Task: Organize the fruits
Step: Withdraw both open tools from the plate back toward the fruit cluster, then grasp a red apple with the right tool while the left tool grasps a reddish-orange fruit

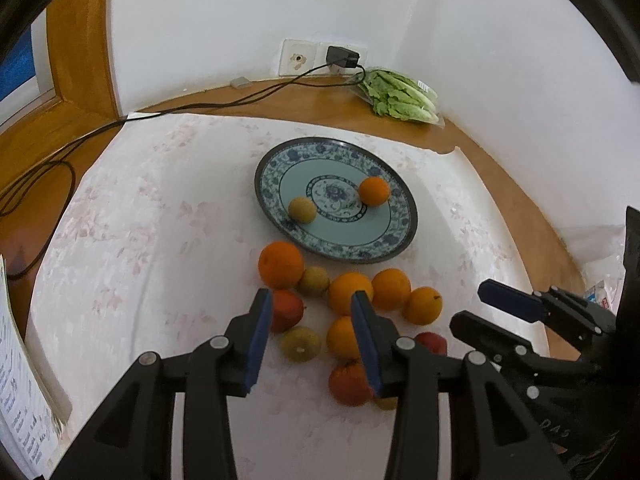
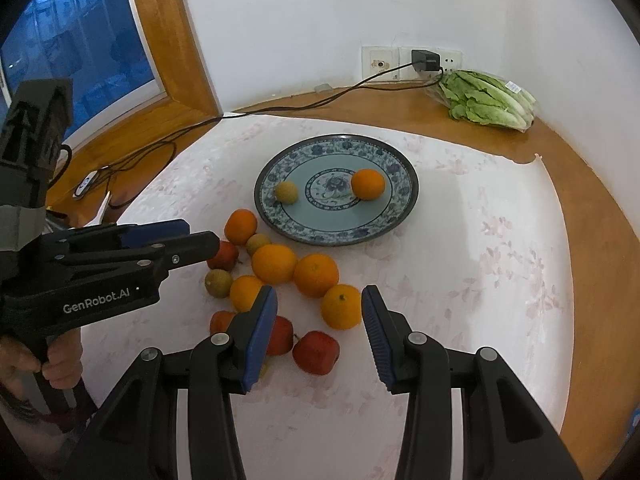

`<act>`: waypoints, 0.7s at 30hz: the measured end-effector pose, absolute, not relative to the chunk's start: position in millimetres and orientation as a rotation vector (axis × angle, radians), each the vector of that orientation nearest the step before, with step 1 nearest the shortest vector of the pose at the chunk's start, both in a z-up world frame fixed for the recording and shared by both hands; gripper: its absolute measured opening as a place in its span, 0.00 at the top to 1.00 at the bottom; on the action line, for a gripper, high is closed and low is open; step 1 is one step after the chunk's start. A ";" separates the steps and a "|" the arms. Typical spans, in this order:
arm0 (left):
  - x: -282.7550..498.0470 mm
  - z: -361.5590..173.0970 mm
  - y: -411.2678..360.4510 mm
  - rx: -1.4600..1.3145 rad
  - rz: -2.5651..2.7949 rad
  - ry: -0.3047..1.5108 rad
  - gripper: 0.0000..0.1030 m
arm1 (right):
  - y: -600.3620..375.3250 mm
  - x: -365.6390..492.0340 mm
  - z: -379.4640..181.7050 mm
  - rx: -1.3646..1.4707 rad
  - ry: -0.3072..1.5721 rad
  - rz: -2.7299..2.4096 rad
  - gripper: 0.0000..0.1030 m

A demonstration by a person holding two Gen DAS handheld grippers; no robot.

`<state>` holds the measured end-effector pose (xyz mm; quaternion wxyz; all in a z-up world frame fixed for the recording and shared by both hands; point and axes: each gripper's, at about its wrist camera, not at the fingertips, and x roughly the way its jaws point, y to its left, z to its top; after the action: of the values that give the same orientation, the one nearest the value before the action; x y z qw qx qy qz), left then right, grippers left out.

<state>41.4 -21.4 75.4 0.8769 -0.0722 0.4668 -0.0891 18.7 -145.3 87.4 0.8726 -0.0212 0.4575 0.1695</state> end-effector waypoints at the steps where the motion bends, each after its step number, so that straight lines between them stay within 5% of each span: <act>1: 39.3 74.5 -20.5 -0.152 -0.186 0.974 0.59 | -145.7 16.8 87.0 -0.041 0.956 0.355 0.56; 21: 8.8 49.0 -16.9 -0.179 -0.208 1.027 0.59 | -141.3 -1.3 58.8 -0.024 1.009 0.378 0.56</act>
<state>8.8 -16.9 49.0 0.8620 -0.0853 0.4898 -0.0992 -1.3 -141.3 58.8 0.8584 -0.0114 0.4802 0.1801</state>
